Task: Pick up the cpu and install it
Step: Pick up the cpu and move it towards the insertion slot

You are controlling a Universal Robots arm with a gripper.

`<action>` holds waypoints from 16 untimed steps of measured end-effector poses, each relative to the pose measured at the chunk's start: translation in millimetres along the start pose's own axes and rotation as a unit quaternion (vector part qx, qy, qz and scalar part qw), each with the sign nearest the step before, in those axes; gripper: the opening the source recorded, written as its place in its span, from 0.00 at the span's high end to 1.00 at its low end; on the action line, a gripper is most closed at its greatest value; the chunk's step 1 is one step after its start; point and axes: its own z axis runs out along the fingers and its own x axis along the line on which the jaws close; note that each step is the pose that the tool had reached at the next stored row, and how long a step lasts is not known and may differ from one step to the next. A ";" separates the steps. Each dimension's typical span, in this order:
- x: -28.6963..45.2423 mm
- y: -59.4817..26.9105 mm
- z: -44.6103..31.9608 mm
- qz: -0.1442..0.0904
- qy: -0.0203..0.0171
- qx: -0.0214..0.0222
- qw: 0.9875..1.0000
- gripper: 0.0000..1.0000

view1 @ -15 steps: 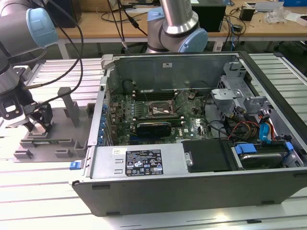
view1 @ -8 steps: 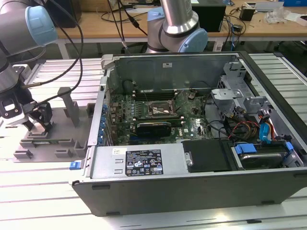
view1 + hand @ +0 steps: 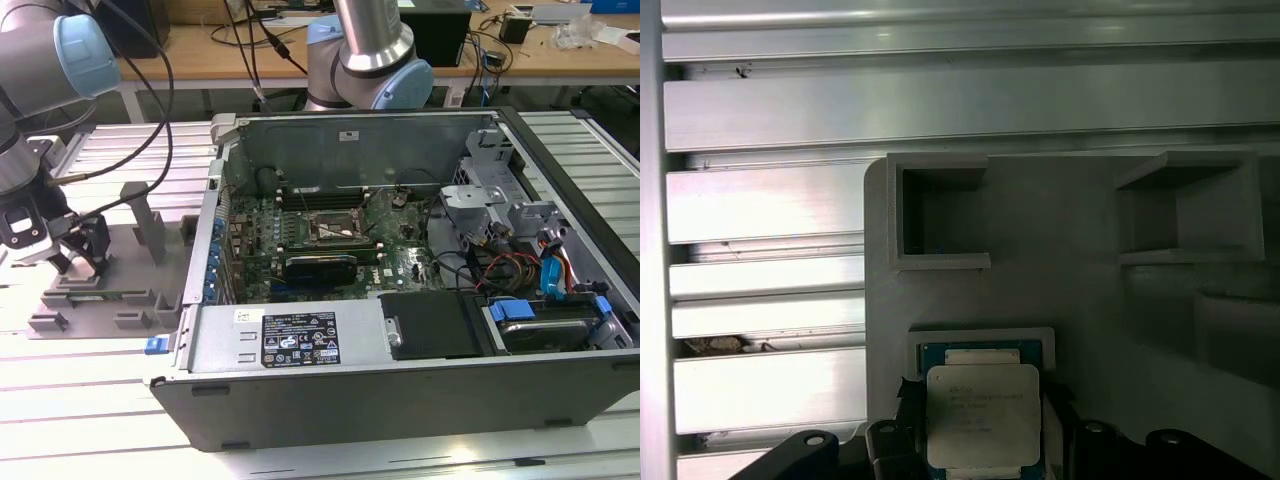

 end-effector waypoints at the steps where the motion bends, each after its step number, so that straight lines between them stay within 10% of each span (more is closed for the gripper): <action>1: 0.0 0.0 0.1 0.000 0.000 0.000 1.000 0.44; 12: 0.0 0.0 0.8 0.000 0.000 0.000 1.000 0.46; 16: -0.5 0.5 -9.9 0.000 0.000 0.000 1.000 0.46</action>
